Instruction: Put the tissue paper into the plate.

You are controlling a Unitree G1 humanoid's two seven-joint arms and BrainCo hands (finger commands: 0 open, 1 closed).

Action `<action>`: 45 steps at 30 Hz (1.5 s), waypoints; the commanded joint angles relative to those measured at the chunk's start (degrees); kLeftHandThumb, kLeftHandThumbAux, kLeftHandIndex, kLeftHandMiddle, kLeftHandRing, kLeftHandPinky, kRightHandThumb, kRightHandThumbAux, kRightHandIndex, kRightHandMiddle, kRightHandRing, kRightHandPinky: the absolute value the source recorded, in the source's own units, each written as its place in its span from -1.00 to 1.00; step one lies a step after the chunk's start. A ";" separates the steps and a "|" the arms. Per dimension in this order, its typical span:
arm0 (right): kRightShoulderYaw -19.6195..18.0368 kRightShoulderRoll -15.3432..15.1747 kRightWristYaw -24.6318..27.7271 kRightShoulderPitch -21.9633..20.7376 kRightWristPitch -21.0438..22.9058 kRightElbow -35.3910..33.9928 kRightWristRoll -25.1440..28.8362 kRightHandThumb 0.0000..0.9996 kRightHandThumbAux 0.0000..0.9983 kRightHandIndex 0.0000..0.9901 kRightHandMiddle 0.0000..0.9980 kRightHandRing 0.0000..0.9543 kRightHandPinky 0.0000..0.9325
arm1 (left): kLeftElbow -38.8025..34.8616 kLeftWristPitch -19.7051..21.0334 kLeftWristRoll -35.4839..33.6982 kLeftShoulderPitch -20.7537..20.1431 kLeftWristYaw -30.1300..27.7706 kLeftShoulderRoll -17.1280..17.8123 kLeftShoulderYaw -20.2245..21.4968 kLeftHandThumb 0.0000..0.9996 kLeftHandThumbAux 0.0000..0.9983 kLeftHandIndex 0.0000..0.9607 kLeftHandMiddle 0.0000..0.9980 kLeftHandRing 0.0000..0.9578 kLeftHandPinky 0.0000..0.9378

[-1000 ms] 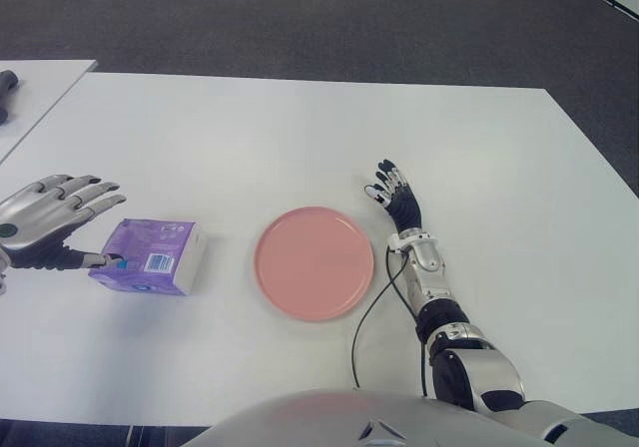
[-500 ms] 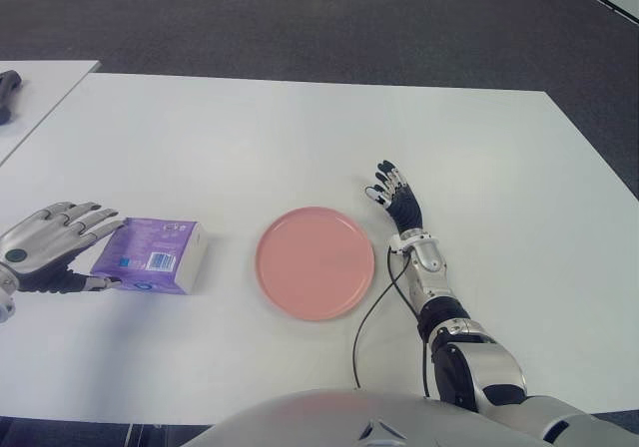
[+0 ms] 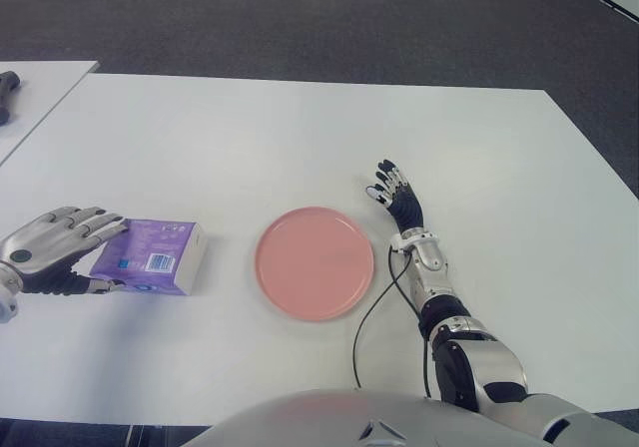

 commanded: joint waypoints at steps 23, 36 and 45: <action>-1.40 -0.48 0.60 2.87 2.50 4.93 0.51 -0.80 0.42 -1.00 -1.00 -1.00 -1.00 | -9.59 -1.56 -10.75 3.68 -3.80 -2.44 3.62 -0.78 -0.68 -1.00 -1.00 -1.00 -1.00; -1.69 -0.44 0.64 2.48 2.40 5.57 0.32 -0.80 0.42 -1.00 -1.00 -1.00 -1.00 | -16.32 -3.71 -15.82 3.88 -5.60 -7.92 9.59 -0.75 -0.65 -1.00 -1.00 -1.00 -1.00; -1.79 -0.41 0.68 2.49 2.28 5.68 0.24 -0.80 0.42 -1.00 -1.00 -1.00 -1.00 | -16.28 -5.77 -13.97 2.39 -3.40 -10.86 9.37 -0.71 -0.66 -1.00 -1.00 -1.00 -1.00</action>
